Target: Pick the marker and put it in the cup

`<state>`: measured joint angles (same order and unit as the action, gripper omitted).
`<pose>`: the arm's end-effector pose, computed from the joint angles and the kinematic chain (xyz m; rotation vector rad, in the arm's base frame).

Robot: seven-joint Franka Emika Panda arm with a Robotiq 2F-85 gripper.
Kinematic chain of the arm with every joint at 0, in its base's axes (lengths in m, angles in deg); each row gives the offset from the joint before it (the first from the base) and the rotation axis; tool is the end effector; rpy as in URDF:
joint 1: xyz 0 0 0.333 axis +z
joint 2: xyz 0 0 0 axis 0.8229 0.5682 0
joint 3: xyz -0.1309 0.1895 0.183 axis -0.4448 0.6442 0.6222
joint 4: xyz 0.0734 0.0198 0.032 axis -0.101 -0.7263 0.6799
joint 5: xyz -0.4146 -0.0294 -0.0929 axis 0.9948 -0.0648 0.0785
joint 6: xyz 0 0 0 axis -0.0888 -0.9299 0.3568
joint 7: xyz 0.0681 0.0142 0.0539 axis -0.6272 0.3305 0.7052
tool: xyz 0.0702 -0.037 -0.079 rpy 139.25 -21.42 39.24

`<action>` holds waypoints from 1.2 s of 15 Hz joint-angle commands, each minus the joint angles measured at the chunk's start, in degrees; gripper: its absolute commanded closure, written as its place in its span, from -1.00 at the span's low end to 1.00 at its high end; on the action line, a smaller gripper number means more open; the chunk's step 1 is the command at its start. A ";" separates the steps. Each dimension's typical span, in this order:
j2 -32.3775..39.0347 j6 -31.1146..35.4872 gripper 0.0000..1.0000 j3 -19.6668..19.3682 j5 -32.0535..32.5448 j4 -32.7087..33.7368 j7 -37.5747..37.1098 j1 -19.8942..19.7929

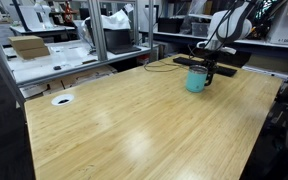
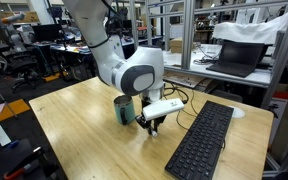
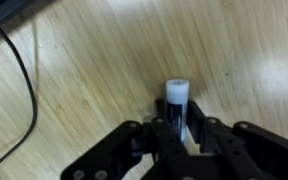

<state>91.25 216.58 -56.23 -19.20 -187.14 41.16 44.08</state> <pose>0.5398 -0.0609 0.0214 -2.6393 -1.6638 -0.0338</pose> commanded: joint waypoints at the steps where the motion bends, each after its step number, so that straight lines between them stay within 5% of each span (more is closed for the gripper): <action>1: 0.14 1.22 1.00 0.99 1.74 -0.51 -1.73 -0.97; 7: -9.25 -6.23 0.90 -3.39 4.61 -4.71 -10.66 4.58; 11: -18.17 -17.91 0.90 -7.51 12.40 -5.48 -20.37 9.09; 18: -27.93 -43.61 0.90 -4.26 24.20 -2.79 -30.73 14.05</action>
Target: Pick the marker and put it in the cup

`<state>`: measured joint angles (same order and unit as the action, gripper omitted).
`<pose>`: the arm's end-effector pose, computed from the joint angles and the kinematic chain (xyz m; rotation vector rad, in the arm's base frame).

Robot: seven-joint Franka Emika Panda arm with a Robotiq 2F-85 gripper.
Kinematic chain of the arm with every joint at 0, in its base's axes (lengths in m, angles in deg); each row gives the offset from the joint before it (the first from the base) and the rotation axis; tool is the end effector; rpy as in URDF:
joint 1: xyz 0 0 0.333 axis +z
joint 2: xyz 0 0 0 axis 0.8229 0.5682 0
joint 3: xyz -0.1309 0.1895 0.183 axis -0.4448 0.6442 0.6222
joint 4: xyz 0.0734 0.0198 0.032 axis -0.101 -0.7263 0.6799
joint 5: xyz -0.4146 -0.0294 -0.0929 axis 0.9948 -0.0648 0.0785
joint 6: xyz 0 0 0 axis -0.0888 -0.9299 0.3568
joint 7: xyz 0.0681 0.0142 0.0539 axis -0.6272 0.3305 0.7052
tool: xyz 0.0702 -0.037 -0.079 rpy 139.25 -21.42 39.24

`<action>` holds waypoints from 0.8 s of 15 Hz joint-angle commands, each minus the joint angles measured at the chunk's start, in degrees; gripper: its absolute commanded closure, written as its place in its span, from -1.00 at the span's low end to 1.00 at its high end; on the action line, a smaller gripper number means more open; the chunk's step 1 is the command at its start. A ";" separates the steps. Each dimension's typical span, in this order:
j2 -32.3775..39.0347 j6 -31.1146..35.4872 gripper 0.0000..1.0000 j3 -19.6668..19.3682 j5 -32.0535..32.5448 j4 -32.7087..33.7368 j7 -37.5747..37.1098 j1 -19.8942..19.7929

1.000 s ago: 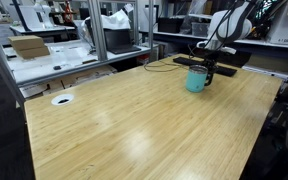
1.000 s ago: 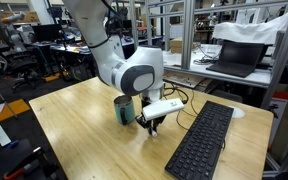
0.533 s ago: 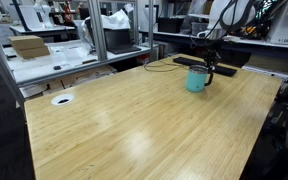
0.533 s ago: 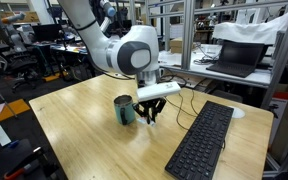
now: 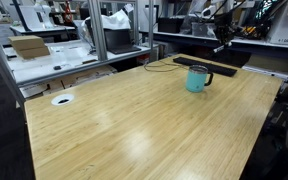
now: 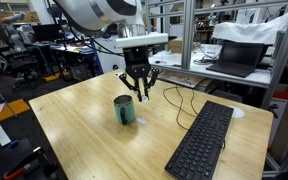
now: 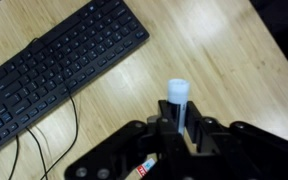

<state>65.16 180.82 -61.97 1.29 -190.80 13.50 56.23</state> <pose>0.5420 -0.0229 0.2038 2.5459 1.4041 -0.4756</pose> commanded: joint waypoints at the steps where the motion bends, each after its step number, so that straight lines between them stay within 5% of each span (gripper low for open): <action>1: -1.94 -10.29 0.90 2.59 4.22 1.38 -3.34 2.75; 12: 7.83 -14.04 0.90 6.87 6.52 10.49 -1.25 5.50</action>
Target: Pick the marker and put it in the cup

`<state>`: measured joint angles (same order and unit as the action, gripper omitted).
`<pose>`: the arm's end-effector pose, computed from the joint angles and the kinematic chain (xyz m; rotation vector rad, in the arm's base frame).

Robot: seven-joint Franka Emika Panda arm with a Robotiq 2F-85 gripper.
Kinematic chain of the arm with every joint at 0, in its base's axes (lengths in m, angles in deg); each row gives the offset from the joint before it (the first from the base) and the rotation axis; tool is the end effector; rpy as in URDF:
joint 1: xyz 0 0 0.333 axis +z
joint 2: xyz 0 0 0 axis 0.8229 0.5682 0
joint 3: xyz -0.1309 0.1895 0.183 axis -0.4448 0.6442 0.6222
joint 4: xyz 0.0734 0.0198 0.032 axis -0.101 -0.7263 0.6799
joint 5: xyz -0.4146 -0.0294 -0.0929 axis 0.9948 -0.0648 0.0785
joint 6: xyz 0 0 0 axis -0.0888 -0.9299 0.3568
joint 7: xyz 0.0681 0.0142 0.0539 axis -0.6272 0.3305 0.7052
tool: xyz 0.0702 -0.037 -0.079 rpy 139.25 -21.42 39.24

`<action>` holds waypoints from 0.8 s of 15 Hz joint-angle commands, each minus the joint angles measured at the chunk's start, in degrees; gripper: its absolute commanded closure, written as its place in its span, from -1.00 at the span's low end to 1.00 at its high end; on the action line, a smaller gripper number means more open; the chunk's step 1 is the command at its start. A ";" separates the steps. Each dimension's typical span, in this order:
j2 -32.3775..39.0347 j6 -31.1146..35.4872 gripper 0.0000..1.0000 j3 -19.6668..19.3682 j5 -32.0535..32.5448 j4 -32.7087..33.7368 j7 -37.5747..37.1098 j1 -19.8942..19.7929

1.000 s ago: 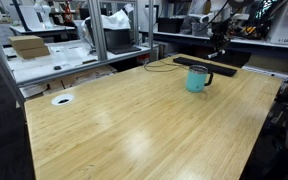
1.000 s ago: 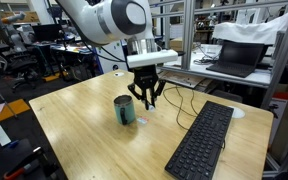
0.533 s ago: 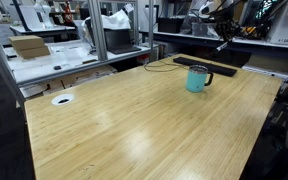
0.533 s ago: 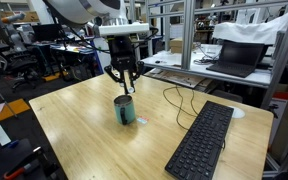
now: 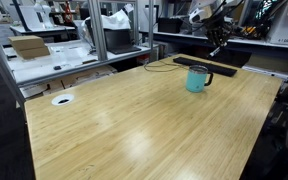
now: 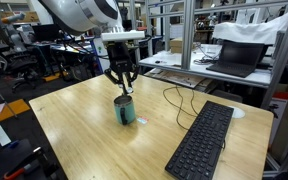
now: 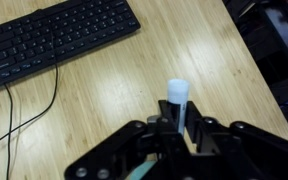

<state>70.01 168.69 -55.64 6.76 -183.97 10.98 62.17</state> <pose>0.5483 0.0803 0.1963 2.3013 1.5796 -0.6798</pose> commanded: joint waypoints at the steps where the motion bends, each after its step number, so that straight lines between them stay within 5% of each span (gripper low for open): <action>1: 4.26 -1.81 0.90 0.61 0.81 4.75 1.65 -0.47; 12: 13.91 -2.53 0.90 2.03 -0.06 12.55 4.36 0.58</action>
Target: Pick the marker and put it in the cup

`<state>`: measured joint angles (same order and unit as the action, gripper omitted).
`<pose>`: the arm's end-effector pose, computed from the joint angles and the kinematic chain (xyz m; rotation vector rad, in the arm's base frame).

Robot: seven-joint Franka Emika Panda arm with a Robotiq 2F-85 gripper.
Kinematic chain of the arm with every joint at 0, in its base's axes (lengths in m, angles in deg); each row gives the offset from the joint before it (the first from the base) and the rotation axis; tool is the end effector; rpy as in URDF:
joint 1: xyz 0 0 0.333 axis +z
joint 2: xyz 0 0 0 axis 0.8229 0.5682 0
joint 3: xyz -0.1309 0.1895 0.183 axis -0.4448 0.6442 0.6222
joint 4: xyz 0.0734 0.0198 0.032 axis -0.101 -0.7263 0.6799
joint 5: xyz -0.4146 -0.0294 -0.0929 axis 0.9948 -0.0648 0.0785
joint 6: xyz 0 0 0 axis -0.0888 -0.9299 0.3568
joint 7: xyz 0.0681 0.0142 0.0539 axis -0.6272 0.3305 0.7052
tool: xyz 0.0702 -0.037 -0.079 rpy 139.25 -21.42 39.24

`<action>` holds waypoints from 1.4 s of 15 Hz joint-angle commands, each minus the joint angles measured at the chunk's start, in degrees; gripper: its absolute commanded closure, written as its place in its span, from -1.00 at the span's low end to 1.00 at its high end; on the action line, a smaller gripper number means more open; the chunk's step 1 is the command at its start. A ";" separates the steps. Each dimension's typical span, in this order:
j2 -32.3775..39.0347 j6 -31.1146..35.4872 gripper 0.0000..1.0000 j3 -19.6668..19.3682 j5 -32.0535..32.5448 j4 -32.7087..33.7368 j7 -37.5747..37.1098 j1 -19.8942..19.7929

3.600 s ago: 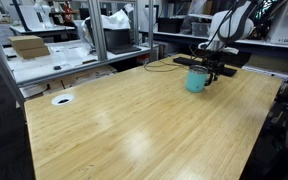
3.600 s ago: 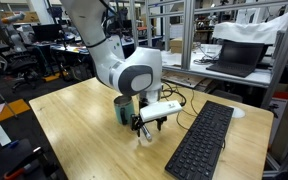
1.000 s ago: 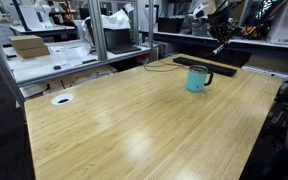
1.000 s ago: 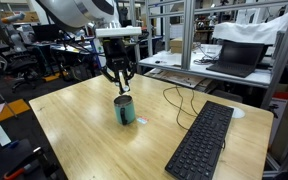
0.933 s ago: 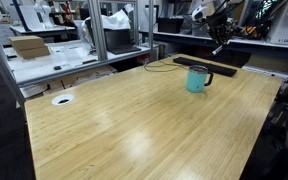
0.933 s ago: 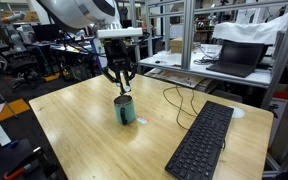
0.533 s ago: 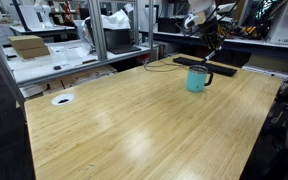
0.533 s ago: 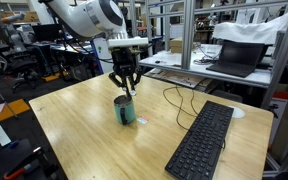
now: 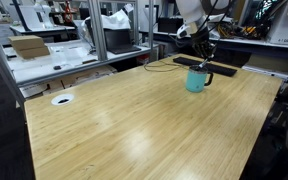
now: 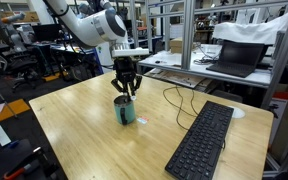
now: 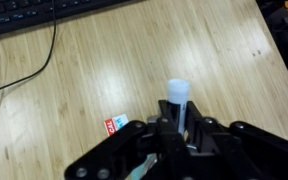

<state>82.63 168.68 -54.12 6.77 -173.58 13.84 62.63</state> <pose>0.5798 0.1079 0.1385 2.2591 1.7020 -0.7250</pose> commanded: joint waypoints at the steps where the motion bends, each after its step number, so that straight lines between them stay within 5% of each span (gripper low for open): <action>1: 1.63 -2.54 0.90 0.61 -0.04 2.32 1.62 0.21; 2: 1.91 -2.70 0.69 0.79 -0.10 2.49 1.70 0.32; 3: 2.11 -2.72 0.10 0.90 -0.08 2.54 1.90 0.38; 5: 2.21 -2.61 0.01 1.12 -0.19 2.49 2.19 0.46; 11: 0.89 0.32 -0.88 2.04 -1.80 0.97 6.21 -1.25; 21: -9.50 10.77 -1.00 1.96 -17.48 -6.64 22.05 -9.56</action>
<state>76.99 175.37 -52.94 -6.76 -175.84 32.11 55.53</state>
